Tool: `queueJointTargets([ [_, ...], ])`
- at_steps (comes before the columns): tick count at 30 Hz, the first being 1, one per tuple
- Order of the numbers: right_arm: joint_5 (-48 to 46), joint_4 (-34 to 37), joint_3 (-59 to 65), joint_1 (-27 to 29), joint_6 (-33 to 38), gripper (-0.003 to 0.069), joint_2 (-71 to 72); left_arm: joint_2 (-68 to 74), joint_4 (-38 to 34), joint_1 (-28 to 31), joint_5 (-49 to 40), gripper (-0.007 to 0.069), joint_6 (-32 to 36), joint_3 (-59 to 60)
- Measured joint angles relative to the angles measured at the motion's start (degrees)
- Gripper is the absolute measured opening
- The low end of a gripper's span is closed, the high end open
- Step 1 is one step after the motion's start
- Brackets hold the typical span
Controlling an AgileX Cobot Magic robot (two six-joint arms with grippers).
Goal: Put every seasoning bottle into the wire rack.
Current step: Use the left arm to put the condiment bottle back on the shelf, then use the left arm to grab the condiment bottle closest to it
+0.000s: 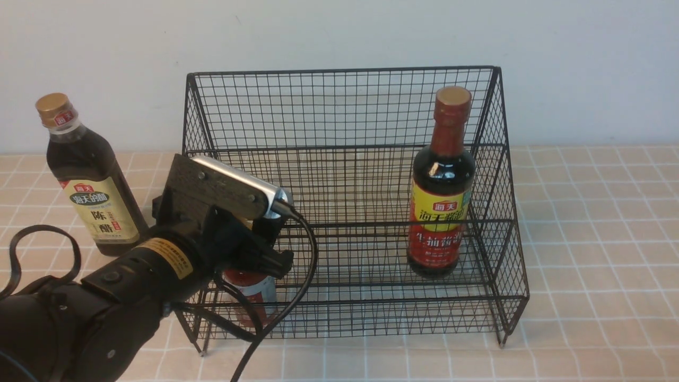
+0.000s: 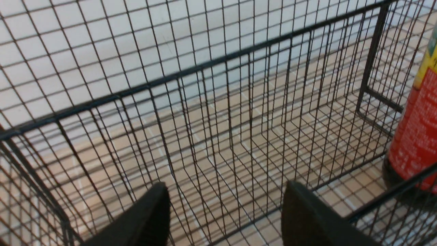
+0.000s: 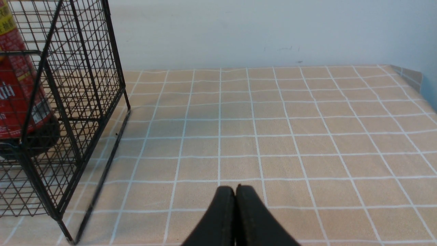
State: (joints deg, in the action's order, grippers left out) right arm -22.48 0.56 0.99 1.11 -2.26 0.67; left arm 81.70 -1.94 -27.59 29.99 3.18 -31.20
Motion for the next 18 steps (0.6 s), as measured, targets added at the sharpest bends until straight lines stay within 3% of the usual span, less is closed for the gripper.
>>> queueJointTargets([
  [4,0.0,0.0,0.0,0.0,0.0,-0.0014,0.0,-3.32,-1.82,0.0,-1.92,0.0484,0.51,0.0],
  [9,0.0,0.0,0.0,0.0,0.0,-0.0014,0.0,-9.34,-4.27,0.0,-3.17,0.0491,3.21,-0.18],
  [13,0.0,0.0,0.0,0.0,0.0,-0.0014,0.0,-15.53,-9.85,0.0,-2.85,0.0491,10.55,-1.63],
  [18,0.0,0.0,0.0,0.0,0.0,-0.0014,0.0,-22.1,-29.71,0.0,4.41,0.0491,31.17,-4.15],
])
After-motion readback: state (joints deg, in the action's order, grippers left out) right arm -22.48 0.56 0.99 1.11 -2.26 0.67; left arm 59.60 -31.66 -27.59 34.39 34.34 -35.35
